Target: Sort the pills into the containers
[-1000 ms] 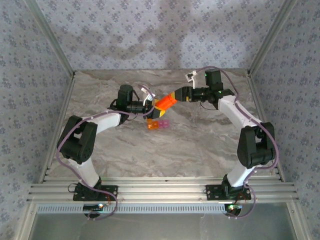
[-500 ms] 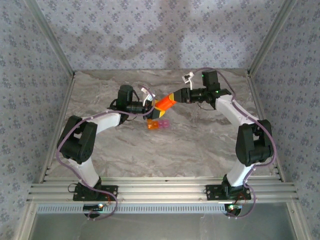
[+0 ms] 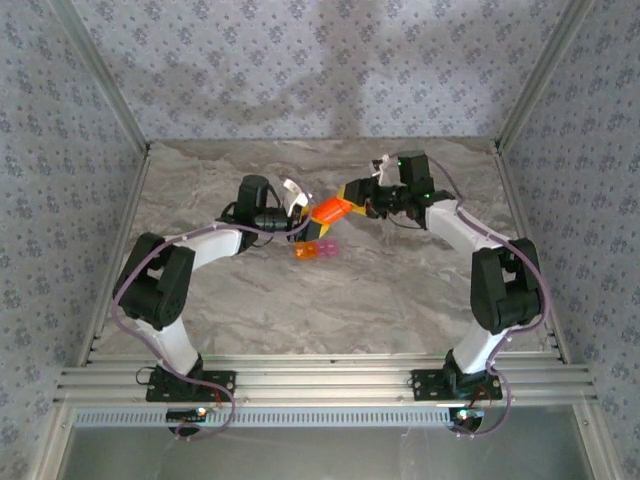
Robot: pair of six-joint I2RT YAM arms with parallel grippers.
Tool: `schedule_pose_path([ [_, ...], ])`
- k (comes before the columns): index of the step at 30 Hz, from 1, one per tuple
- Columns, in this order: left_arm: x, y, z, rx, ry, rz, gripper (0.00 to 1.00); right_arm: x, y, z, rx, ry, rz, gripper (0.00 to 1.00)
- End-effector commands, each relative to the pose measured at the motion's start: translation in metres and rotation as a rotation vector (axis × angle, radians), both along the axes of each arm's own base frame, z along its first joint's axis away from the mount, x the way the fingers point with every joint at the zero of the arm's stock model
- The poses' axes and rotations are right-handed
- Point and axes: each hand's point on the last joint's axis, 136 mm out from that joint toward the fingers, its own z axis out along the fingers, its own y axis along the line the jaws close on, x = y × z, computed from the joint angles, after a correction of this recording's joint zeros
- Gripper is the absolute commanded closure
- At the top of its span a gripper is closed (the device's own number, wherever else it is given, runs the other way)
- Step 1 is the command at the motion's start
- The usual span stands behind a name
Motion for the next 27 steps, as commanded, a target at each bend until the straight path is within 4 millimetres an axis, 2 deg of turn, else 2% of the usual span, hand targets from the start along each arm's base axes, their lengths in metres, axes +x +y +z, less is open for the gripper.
schedule_pose_path([
  [1, -0.001, -0.011, 0.062, -0.064, -0.262, 0.007, 1.0, -0.008, 0.009, -0.019, -0.011, 0.136, -0.096, 0.63],
  [8, 0.005, -0.012, 0.063, -0.073, -0.262, 0.032, 1.0, -0.006, 0.008, -0.007, 0.005, 0.121, -0.11, 0.6],
  [12, 0.007, -0.012, 0.061, -0.078, -0.244, 0.029, 1.0, -0.002, -0.004, 0.004, 0.016, 0.097, -0.132, 0.5],
  [17, 0.011, -0.01, 0.057, -0.095, -0.208, 0.029, 1.0, 0.002, -0.026, 0.025, 0.033, 0.028, -0.154, 0.31],
  [20, 0.012, -0.009, 0.055, -0.105, -0.197, 0.029, 1.0, -0.003, -0.031, 0.042, 0.045, -0.036, -0.124, 0.2],
  [23, 0.012, -0.008, 0.053, -0.11, -0.188, 0.026, 1.0, -0.011, -0.037, 0.056, 0.047, -0.107, -0.101, 0.14],
  [27, 0.009, -0.008, 0.057, -0.128, -0.175, 0.008, 1.0, -0.015, -0.048, 0.066, 0.015, -0.219, -0.075, 0.12],
])
